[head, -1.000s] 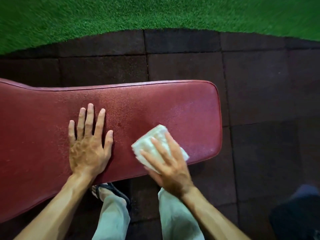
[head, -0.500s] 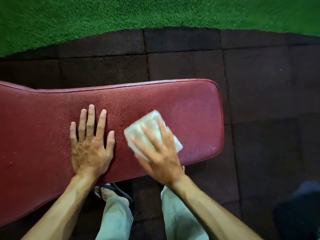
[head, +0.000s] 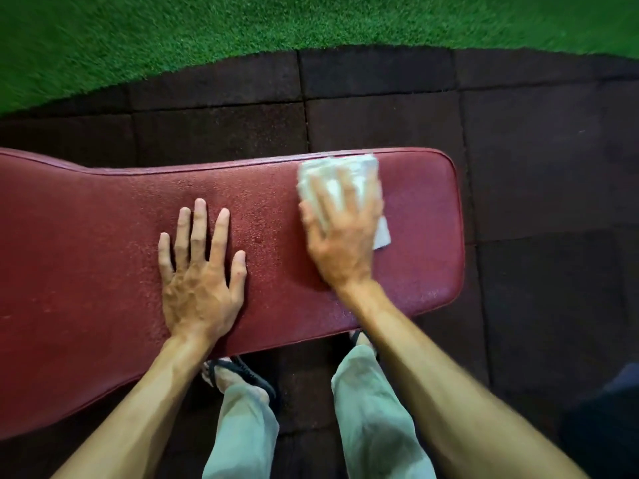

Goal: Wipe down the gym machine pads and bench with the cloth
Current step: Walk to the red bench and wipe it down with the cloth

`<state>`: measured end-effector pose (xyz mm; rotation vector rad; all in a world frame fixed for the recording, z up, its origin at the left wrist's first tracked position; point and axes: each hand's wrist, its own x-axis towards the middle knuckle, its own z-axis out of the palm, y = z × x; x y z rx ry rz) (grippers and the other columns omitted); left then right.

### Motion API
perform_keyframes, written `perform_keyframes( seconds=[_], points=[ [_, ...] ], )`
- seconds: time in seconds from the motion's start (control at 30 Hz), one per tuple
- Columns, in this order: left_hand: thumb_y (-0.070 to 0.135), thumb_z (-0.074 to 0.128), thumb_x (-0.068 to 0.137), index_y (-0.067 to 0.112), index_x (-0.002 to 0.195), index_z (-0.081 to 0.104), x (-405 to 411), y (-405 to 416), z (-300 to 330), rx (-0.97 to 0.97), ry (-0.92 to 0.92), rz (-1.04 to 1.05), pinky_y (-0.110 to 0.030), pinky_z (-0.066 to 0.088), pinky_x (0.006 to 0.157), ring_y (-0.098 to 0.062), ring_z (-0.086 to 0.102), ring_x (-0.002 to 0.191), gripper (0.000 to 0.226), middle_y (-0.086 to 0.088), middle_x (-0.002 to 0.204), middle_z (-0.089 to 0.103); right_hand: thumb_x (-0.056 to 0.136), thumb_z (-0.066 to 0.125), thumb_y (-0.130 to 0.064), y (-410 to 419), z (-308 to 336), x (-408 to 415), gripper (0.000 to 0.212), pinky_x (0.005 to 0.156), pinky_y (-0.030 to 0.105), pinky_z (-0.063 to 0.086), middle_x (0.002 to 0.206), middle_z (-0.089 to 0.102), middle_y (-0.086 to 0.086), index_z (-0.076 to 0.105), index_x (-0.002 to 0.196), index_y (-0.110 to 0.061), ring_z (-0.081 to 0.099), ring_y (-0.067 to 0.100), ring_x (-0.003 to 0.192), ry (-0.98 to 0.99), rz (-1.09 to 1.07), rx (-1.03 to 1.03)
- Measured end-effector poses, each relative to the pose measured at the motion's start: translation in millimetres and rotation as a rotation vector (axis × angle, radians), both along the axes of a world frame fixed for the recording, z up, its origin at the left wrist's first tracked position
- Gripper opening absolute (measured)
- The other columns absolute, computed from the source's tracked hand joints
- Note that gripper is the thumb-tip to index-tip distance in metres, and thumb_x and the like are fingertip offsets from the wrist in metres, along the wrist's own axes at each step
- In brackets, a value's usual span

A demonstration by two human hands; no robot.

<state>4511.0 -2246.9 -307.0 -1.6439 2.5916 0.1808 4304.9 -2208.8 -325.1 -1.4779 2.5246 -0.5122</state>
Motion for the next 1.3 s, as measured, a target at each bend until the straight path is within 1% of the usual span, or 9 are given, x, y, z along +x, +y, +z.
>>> perform_keyframes(
  seconds=[0.13,0.27,0.37,0.63,0.87,1.0,1.07,1.17,1.3],
  points=[
    [0.046,0.03,0.097,0.025,0.155,0.016,2.1,1.2,0.7,-0.001,0.003,-0.005,-0.05,0.009,0.124,-0.023,0.006,0.154,0.063,-0.003,0.166,0.005,0.1,0.051,-0.048,52.6,19.0,46.1,0.044,0.108,0.062,0.035,0.157,0.043,0.006,0.058,0.139,-0.03,0.02,0.045,0.151,-0.109,0.194,-0.057],
    [0.046,0.028,0.099,0.024,0.155,0.019,-0.5,-0.7,3.1,0.02,0.011,0.0,-0.051,0.01,0.124,-0.023,0.007,0.154,0.061,-0.004,0.165,0.009,0.1,0.041,-0.056,79.3,21.1,23.3,0.055,0.112,0.066,0.031,0.165,0.027,0.008,0.043,0.149,-0.031,0.016,0.037,0.154,-0.213,0.181,-0.032],
    [0.044,0.03,0.099,0.023,0.152,0.03,-14.6,6.2,11.0,0.027,0.107,0.047,-0.051,0.012,0.123,-0.024,0.013,0.153,0.057,-0.005,0.164,0.018,0.1,0.039,-0.054,86.5,13.2,-19.8,0.057,0.117,0.066,0.026,0.167,0.02,0.004,0.036,0.153,-0.03,0.011,0.035,0.155,-0.318,0.024,-0.048],
    [0.041,0.047,0.097,0.03,0.138,0.053,-123.2,79.8,12.3,0.017,0.259,-0.091,-0.051,0.021,0.119,-0.027,0.032,0.146,0.043,-0.004,0.155,0.039,0.101,0.035,-0.048,99.2,-10.3,-69.7,0.059,0.125,0.055,0.01,0.17,0.008,-0.002,0.025,0.157,-0.033,-0.002,0.026,0.157,-0.222,0.016,0.131],
    [0.044,0.054,0.094,0.036,0.14,0.049,-13.7,81.2,7.3,-0.038,0.13,-0.299,-0.057,0.032,0.113,-0.026,0.032,0.146,0.047,0.0,0.154,0.04,0.101,0.035,-0.052,96.1,-8.0,-56.2,0.063,0.124,0.053,0.003,0.17,0.003,0.001,0.019,0.159,-0.032,-0.005,0.029,0.156,-0.214,-0.007,0.175],
    [0.043,0.045,0.095,0.034,0.141,0.047,42.8,16.1,18.7,0.003,0.1,-0.194,-0.063,0.022,0.115,-0.031,0.026,0.148,0.047,-0.005,0.154,0.04,0.101,0.031,-0.055,92.2,-10.4,-38.2,0.061,0.121,0.061,0.006,0.169,0.005,0.009,0.023,0.158,-0.033,-0.001,0.039,0.155,-0.144,-0.038,0.194],
    [0.041,0.047,0.094,0.03,0.138,0.053,27.1,-20.8,21.3,0.003,0.167,-0.098,-0.061,0.016,0.118,-0.031,0.024,0.148,0.046,-0.007,0.153,0.04,0.102,0.027,-0.054,88.5,-13.7,-30.7,0.061,0.121,0.065,0.01,0.169,0.005,0.011,0.021,0.158,-0.032,0.001,0.041,0.155,-0.102,-0.076,0.217],
    [0.041,0.05,0.095,0.026,0.13,0.061,-36.6,-46.8,13.9,-0.018,0.272,-0.093,-0.052,0.022,0.118,-0.03,0.035,0.141,0.04,-0.006,0.146,0.048,0.102,0.024,-0.054,86.6,-15.8,-24.3,0.063,0.121,0.066,0.01,0.169,0.005,0.012,0.018,0.159,-0.03,0.001,0.042,0.154,-0.079,-0.103,0.233],
    [0.043,0.056,0.093,0.029,0.119,0.068,-91.2,1.7,6.7,-0.021,0.314,-0.288,-0.062,0.029,0.111,-0.03,0.046,0.136,0.032,-0.005,0.137,0.058,0.1,0.028,-0.056,87.5,-13.9,-25.2,0.063,0.121,0.062,0.007,0.169,0.006,0.01,0.022,0.158,-0.033,0.0,0.04,0.155,-0.132,-0.102,0.191]
  ],
)
